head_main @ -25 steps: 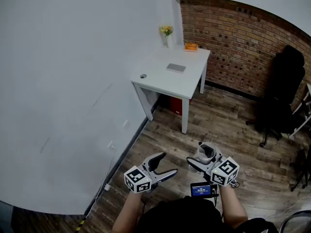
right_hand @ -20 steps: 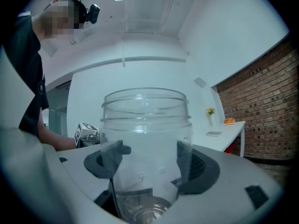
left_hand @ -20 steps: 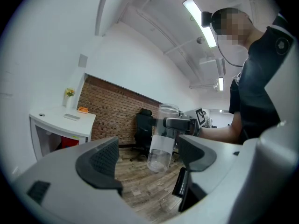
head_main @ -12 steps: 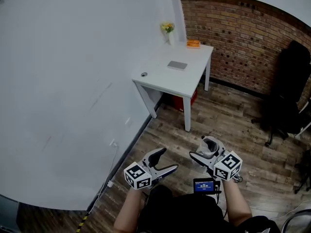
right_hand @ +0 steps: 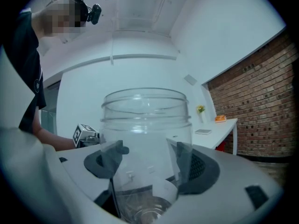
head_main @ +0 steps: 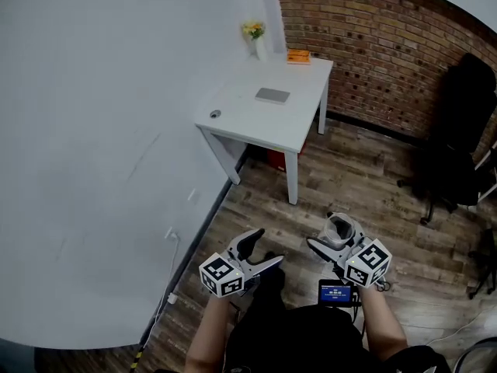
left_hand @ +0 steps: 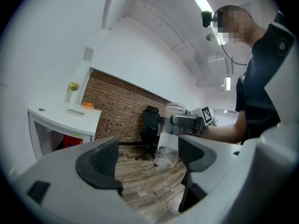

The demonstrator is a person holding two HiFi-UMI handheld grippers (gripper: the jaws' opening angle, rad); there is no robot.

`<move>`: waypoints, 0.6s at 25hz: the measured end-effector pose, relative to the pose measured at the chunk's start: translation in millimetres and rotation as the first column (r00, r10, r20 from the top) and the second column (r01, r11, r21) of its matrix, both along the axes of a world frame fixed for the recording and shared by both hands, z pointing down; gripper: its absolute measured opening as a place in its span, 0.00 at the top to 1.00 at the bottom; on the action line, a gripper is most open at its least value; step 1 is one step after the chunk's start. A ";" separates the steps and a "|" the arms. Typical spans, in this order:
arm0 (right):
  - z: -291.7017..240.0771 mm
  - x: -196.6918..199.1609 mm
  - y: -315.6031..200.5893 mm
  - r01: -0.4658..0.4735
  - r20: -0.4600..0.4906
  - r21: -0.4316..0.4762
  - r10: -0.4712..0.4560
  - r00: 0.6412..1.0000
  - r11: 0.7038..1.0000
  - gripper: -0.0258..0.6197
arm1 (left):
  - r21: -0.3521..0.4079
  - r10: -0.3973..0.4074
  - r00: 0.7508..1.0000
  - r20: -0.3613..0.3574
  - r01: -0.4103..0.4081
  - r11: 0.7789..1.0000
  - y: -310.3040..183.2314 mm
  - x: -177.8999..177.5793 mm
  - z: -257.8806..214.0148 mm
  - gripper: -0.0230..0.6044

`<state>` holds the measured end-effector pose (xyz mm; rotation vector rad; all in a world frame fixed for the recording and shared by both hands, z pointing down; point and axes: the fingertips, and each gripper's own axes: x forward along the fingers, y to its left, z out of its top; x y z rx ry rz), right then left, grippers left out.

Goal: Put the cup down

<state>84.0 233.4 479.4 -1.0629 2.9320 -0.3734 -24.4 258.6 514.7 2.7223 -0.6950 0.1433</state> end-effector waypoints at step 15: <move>-7.7 -38.6 -186.1 -0.137 -0.043 -0.029 0.135 0.990 0.990 0.38 | -0.007 0.128 0.991 -0.049 -0.128 0.992 -205.4 -34.6 2.6 0.34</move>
